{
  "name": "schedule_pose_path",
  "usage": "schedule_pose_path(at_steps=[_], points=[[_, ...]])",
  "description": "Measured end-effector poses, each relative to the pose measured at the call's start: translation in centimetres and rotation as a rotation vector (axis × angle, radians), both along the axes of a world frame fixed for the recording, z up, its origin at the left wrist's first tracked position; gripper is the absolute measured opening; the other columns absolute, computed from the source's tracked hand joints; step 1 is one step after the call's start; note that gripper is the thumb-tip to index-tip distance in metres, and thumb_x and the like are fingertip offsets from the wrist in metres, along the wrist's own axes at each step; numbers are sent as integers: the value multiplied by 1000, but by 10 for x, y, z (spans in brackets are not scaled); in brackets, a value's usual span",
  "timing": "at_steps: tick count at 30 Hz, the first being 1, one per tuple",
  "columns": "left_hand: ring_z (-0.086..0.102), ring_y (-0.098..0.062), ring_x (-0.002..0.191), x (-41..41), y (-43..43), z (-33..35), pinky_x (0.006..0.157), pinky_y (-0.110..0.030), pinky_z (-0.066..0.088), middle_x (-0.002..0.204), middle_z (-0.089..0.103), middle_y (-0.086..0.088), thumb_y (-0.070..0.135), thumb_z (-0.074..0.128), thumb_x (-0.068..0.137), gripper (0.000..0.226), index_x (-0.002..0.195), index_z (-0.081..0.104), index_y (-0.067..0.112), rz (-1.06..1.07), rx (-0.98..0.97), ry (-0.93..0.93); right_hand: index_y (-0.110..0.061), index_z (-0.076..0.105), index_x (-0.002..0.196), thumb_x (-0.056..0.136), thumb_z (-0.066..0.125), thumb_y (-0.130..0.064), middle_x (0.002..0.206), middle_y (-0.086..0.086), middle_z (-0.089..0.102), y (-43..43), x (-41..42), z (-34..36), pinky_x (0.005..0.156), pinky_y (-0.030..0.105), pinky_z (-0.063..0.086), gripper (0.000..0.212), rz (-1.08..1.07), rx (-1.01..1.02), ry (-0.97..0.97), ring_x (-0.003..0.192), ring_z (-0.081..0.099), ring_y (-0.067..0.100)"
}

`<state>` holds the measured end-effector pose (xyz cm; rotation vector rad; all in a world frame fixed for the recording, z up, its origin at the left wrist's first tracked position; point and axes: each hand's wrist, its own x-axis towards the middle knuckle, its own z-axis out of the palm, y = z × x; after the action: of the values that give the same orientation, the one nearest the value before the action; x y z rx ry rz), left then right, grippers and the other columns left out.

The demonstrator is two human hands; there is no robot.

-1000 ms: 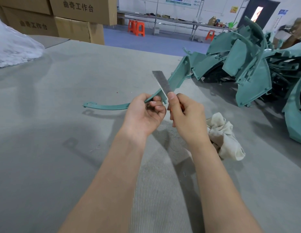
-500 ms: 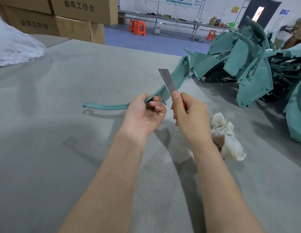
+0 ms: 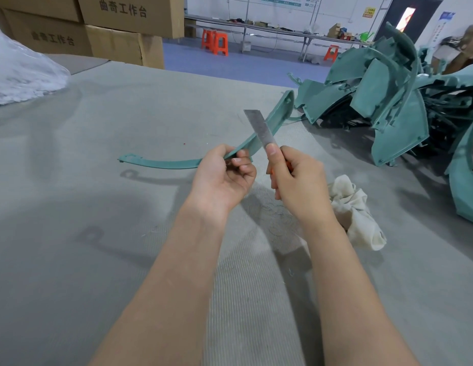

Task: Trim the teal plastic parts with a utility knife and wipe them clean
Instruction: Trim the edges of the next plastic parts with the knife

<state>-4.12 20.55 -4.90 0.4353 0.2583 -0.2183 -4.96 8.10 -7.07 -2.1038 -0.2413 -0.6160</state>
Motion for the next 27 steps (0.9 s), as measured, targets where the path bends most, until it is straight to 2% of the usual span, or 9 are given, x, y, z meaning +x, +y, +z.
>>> schedule_pose_path(at_steps=[4,10,15,18,24,27], points=[[32,-7,34,2,0,-1,37,-15,29,47,42,-3,3,33,93,23,73,40,12,40,47,-13,-10,54,65,99,47,-44,57,9,57,-1,0,-1,54,40,49,49,15,9,32,52,54,26],[32,-6,36,2,2,-1,38,-16,28,48,41,-3,2,33,94,26,70,38,13,90,118,-42,-10,55,66,100,47,-43,53,6,56,-1,-1,1,56,45,52,48,44,12,70,50,54,25],[32,-7,38,2,2,-1,39,-17,29,50,41,-3,0,36,93,27,70,40,12,129,165,-69,-9,55,66,100,47,-42,54,8,56,-1,-3,2,56,43,51,48,79,16,95,47,50,16],[33,-7,38,2,3,-2,38,-17,30,50,41,-3,1,36,93,26,70,40,12,133,175,-76,-10,56,66,100,47,-43,55,11,57,0,-4,3,58,43,51,48,94,7,108,48,51,16],[32,-7,38,3,2,-2,39,-17,30,49,42,-2,1,37,93,25,71,40,12,138,180,-86,-12,55,64,100,46,-44,52,3,54,-1,-5,4,60,43,51,49,114,5,133,48,51,15],[32,-7,40,3,2,-2,40,-17,30,50,42,-2,1,37,93,24,72,40,12,134,179,-95,-12,55,64,99,46,-44,50,-1,53,-2,-4,3,57,38,49,49,115,16,135,46,50,14]])
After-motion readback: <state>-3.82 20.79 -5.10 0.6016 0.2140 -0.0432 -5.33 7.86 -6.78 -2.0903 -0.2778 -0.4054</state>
